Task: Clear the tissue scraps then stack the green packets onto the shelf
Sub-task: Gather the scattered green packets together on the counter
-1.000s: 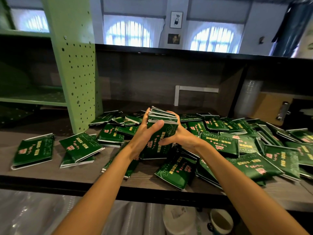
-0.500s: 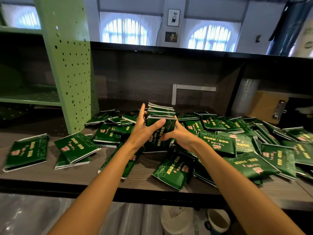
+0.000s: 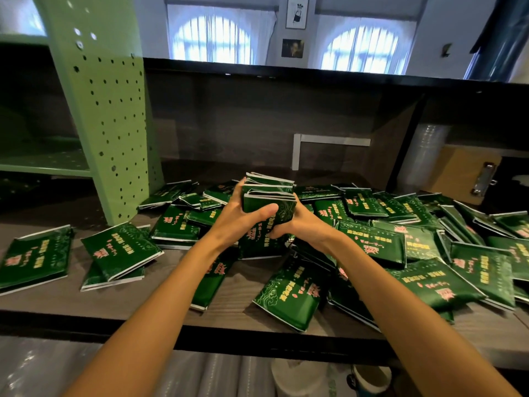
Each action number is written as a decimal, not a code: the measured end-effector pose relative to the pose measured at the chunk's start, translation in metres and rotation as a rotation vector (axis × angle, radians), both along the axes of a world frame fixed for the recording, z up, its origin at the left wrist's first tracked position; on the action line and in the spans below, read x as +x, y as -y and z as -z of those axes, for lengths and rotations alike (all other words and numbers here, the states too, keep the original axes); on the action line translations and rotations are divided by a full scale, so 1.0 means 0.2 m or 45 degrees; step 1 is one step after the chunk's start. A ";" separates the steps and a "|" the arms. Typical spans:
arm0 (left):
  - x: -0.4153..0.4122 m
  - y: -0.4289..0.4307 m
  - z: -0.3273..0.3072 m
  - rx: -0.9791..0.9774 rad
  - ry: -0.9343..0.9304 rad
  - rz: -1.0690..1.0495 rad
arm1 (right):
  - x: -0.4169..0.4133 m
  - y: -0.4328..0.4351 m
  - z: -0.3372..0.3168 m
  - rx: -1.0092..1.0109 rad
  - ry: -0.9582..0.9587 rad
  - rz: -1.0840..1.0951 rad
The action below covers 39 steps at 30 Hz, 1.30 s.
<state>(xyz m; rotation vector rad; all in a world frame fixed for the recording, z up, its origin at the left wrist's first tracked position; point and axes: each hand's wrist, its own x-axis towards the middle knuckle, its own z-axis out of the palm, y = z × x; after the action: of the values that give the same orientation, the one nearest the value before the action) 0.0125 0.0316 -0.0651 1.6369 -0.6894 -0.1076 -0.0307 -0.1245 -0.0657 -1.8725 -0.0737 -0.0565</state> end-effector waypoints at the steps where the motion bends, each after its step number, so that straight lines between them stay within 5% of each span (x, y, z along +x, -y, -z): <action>1: 0.01 0.01 0.00 0.028 -0.003 -0.019 | 0.01 0.01 0.00 -0.005 0.003 0.000; 9: 0.16 0.12 -0.19 -0.031 -0.054 -0.299 | 0.18 0.03 -0.17 0.130 -0.048 0.032; 17: 0.17 0.05 -0.60 -0.133 -0.554 -0.305 | 0.25 -0.05 -0.56 0.525 -0.269 0.234; 26: -0.13 -0.25 -0.94 -0.181 -1.004 -0.554 | 0.07 -0.32 -0.95 0.480 -0.552 -0.076; 39: -0.10 -0.79 -0.94 -0.399 -1.105 -0.807 | 0.21 -0.90 -0.91 0.408 -0.651 -0.217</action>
<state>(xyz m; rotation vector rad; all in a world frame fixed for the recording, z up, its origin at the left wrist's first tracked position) -0.0071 0.1903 0.1236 1.2615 0.4582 -0.2164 0.0110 0.0557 0.1165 -1.5061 0.1227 0.4989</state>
